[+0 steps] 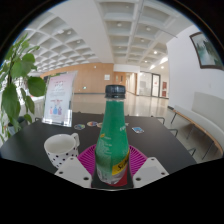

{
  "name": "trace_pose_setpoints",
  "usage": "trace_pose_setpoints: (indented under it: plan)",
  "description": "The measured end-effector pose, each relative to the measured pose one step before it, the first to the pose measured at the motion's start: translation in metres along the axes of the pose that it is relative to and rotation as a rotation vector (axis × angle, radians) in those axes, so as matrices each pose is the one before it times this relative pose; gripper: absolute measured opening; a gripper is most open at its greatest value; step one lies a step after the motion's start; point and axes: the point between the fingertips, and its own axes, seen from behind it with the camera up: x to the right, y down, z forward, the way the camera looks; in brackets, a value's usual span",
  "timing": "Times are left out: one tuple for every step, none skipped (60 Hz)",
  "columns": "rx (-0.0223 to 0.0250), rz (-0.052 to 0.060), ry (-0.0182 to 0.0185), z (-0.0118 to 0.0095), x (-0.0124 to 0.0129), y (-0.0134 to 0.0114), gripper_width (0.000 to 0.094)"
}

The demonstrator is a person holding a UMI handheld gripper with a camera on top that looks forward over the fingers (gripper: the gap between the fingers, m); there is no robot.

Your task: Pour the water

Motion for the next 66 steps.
trace_pose_setpoints:
  plan:
    - [0.00044,0.0094,-0.00129,0.00209,0.00132,-0.00713,0.0412]
    - [0.00382,0.0133,0.00002,-0.00017,-0.00122,0.00233,0.0413]
    - [-0.00419,0.0046,0.00374,-0.00148,0.00101,0.00031,0.0415]
    - [-0.00534,0.0051,0.00058,-0.00021,0.00026,0.00175,0.0418]
    - [0.00674,0.003,-0.00243,-0.00011,-0.00022,-0.00144,0.042]
    - [0.00085,-0.0004,-0.00123,0.00032,0.00001,0.00005,0.0429]
    - [-0.00651,-0.0005,-0.00075,0.0,0.00019,0.00193,0.0437]
    - [0.00702,-0.001,-0.00104,0.0,-0.00014,-0.00146,0.0451]
    - [0.00548,-0.0032,0.00043,0.0002,-0.00004,-0.00087,0.047]
    - [-0.00466,-0.0044,-0.00033,-0.00018,-0.00021,0.00167,0.0486]
    - [0.00428,-0.0045,-0.00209,0.0003,0.00028,-0.00182,0.0495]
    - [0.00491,-0.0075,0.00075,-0.00041,-0.00082,-0.00012,0.051]
    - [-0.00265,-0.0062,0.00119,-0.00079,-0.00035,0.00118,0.0528]
    - [-0.00273,-0.0036,0.00183,-0.00072,-0.00018,0.00058,0.0541]
    - [-0.00566,-0.0016,0.00346,-0.00054,0.00041,0.00085,0.0557]
    - [-0.01888,0.0012,0.00254,-0.00093,-0.00036,0.00395,0.0584]
    - [-0.01929,0.0048,0.00209,-0.00112,-0.00036,0.00372,0.0636]
    - [-0.01804,0.0079,0.00015,-0.00149,-0.00059,0.00314,0.0694]
    - [-0.01112,0.0093,-0.00323,-0.00179,-0.00129,0.00144,0.0751]
    - [-0.0061,0.0095,-0.00419,-0.00232,-0.00161,0.00023,0.0809]
    - [-0.00279,0.0095,-0.0041,-0.00266,-0.00151,-0.00041,0.0866]
    - [-0.00624,0.0076,0.00184,-0.00345,-0.00012,0.00042,0.0842]
    - [-0.00659,0.0085,0.00751,-0.00365,0.00092,0.00049,0.0829]
    - [-0.00651,0.01,0.01171,-0.00455,0.00164,0.00086,0.0831]
    - [-0.0057,0.0093,0.01304,-0.00406,0.00178,-0.00002,0.0845]
    - [-0.00229,0.0043,0.00978,-0.00551,0.00034,-0.00015,0.0858]
    - [-0.00238,-0.0017,0.0067,-0.00636,-0.00029,-0.00123,0.0859]
    - [-0.00112,-0.0037,0.00558,-0.00653,-0.00064,-0.00052,0.0852]
    - [-0.00117,-0.005,0.00378,-0.00693,-0.00099,-0.00043,0.0854]
    - [-0.00035,-0.0042,0.00484,-0.00715,-0.00121,-0.00036,0.0856]
    - [-0.00026,-0.0031,0.00547,-0.00752,-0.00118,-0.00049,0.0854]
    - [-0.0009,-0.0026,0.00527,-0.00816,-0.00135,-0.0001,0.0854]
    - [-0.00129,-0.0032,0.00416,-0.00807,-0.00174,0.00015,0.0854]
    - [-0.00129,-0.0043,0.00283,-0.00858,-0.0021,0.00016,0.0855]
    - [-0.00029,-0.0037,0.00253,-0.00866,-0.00217,-0.00006,0.0854]
    - [0.00036,-0.0028,0.0019,-0.00903,-0.00233,0.00008,0.0854]
    - [0.00039,-0.0028,0.00173,-0.00996,-0.00484,0.00067,0.0857]
    - [0.00117,-0.0025,0.00059,-0.00935,-0.00225,-0.00038,0.0857]
    - [0.00103,-0.0013,0.00105,-0.00932,-0.00156,0.00014,0.0856]
    - [0.0001,-0.0003,0.00208,-0.00904,-0.0021,-0.00009,0.0857]
    - [-0.00173,-0.0009,0.00291,-0.00905,-0.00185,0.00059,0.0856]
    - [-0.00208,-0.0022,0.00294,-0.0091,-0.0018,0.0007,0.0858]
    - [-0.00161,-0.0018,0.00273,-0.00932,-0.00169,0.00025,0.0856]
    - [-0.00015,-0.0004,0.00204,-0.00899,-0.00225,0.00014,0.0859]
    - [0.00077,0.0,0.00101,-0.00889,-0.00249,0.00004,0.0859]
    - [0.00111,-0.0001,0.00136,-0.00897,-0.00176,0.00041,0.0861]
    - [-0.00077,-0.0029,0.00221,-0.0088,-0.00281,0.00118,0.0859]
    - [-0.00001,-0.0024,0.00109,-0.00834,-0.00198,0.00039,0.0859]
    - [0.00096,-0.0006,-0.00004,-0.00818,-0.00244,0.00039,0.086]
    - [0.00213,0.0003,-0.00024,-0.00795,-0.0025,0.00004,0.0858]
    - [0.00222,-0.0001,-0.00091,-0.00817,-0.00251,0.00011,0.0861]
    - [0.0018,-0.0017,-0.00143,-0.00834,-0.00286,0.00012,0.086]
    - [0.00147,-0.0031,-0.00247,-0.00755,-0.00266,-0.00004,0.086]
    - [0.00203,-0.003,-0.00287,-0.00794,-0.00287,-0.00043,0.0861]
    - [0.00244,-0.0015,-0.00211,-0.00765,-0.00267,-0.0001,0.0857]
    - [0.00264,-0.0003,-0.00129,-0.00712,-0.00219,-0.00011,0.0857]
    - [0.00322,0.0013,-0.00346,-0.0045,-0.00062,-0.00042,0.0858]
    - [0.00002,-0.0011,-0.00171,-0.01037,-0.00422,-0.00062,0.0857]
    - [0.0008,0.0007,-0.0028,-0.00722,-0.00252,0.00005,0.0858]
    - [0.00221,0.0027,-0.00243,-0.00617,-0.00255,-0.00021,0.0859]
    - [0.00324,0.0028,-0.00297,-0.00597,-0.00239,-0.00067,0.086]
    - [0.00366,0.0016,-0.00353,-0.00558,-0.00245,-0.00092,0.086]
    - [0.00281,0.0003,-0.00309,-0.00547,-0.00251,-0.00077,0.0861]
    - [0.00305,0.0028,-0.00388,-0.00179,0.00046,-0.00006,0.0861]
    - [0.00201,0.0014,0.00003,-0.00706,-0.00294,-0.00086,0.086]
    - [0.0017,0.0014,-0.00038,-0.00471,-0.00158,-0.00067,0.086]
